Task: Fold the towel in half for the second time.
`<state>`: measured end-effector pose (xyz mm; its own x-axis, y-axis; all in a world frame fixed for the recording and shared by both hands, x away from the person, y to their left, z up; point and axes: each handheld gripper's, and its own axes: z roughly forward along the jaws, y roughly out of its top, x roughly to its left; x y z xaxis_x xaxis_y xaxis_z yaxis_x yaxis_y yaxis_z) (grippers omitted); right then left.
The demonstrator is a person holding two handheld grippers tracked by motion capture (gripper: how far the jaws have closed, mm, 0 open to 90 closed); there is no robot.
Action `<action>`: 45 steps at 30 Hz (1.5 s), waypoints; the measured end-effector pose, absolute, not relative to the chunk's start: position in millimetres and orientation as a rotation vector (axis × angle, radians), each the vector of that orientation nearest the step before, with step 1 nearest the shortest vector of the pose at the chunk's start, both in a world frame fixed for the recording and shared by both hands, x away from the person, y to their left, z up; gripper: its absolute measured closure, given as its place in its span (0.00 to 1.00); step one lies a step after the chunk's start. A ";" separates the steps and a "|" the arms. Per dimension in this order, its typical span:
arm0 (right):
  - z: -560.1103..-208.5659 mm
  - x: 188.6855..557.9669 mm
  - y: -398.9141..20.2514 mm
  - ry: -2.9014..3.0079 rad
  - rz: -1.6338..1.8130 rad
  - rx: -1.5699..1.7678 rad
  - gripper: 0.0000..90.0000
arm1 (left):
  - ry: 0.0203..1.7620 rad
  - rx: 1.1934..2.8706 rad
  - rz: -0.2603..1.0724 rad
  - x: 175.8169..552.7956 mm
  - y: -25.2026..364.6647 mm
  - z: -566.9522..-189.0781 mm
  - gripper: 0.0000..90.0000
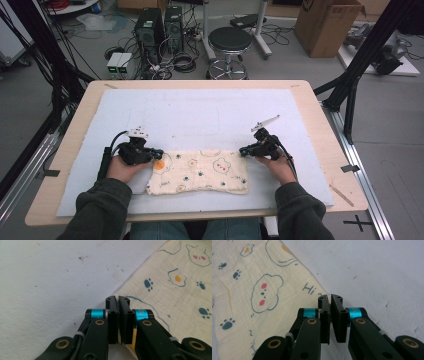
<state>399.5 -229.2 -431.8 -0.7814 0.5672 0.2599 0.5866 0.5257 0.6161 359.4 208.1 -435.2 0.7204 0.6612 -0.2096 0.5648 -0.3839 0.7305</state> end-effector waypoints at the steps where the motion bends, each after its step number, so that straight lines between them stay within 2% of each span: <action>1: -431.6 399.5 -229.6 -2.708 -1.125 -1.026 0.96 | 0.929 2.083 0.148 359.0 208.3 -434.8 0.96; 13: -417.5 399.2 -234.0 -2.675 -1.213 -1.009 0.96 | 0.924 2.048 0.188 357.0 216.5 -427.1 0.96; 18: -417.2 401.3 -233.5 -2.684 -1.189 -1.012 0.96 | 0.935 2.045 0.166 358.5 217.5 -427.7 0.95; 19: -419.8 403.0 -232.9 -2.693 -1.171 -1.008 0.96 | 0.947 2.039 0.158 359.1 217.4 -428.6 0.92; 20: -421.9 404.3 -232.0 -2.694 -1.145 -1.015 0.96 | 0.960 2.038 0.152 360.4 218.2 -429.3 0.84; 21: -424.3 406.4 -231.3 -2.701 -1.127 -1.011 0.95 | 0.968 2.033 0.144 361.1 219.1 -429.9 0.81; 23: -425.8 408.2 -230.5 -2.698 -1.133 -1.020 0.87 | 0.996 2.009 0.141 363.3 221.2 -430.9 0.76; 28: -433.7 413.4 -232.5 -2.631 -1.100 -1.043 0.74 | 1.038 2.010 0.073 371.1 222.7 -437.0 0.70; 30: -433.8 413.6 -232.4 -2.629 -1.107 -1.039 0.73 | 1.027 2.029 0.063 372.0 220.5 -438.6 0.70; 32: -433.7 412.7 -230.2 -2.636 -1.099 -1.029 0.74 | 1.003 2.056 0.052 371.5 217.4 -439.8 0.75; 37: -432.8 408.7 -220.3 -2.712 -1.067 -0.959 0.90 | 0.967 2.085 0.050 370.4 213.8 -440.1 0.94; 39: -433.4 409.4 -220.5 -2.694 -1.063 -0.938 0.94 | 0.970 2.084 0.072 370.0 213.8 -439.2 0.95; 45: -429.9 413.3 -224.7 -2.683 -1.087 -0.952 0.95 | 0.985 2.050 0.112 374.3 218.5 -431.9 0.96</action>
<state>413.3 -224.7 -429.9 -0.8008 0.5155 0.3049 0.5823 0.5513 0.5975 374.3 218.5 -431.9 0.6873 0.6796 -0.2563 0.6049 -0.3403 0.7199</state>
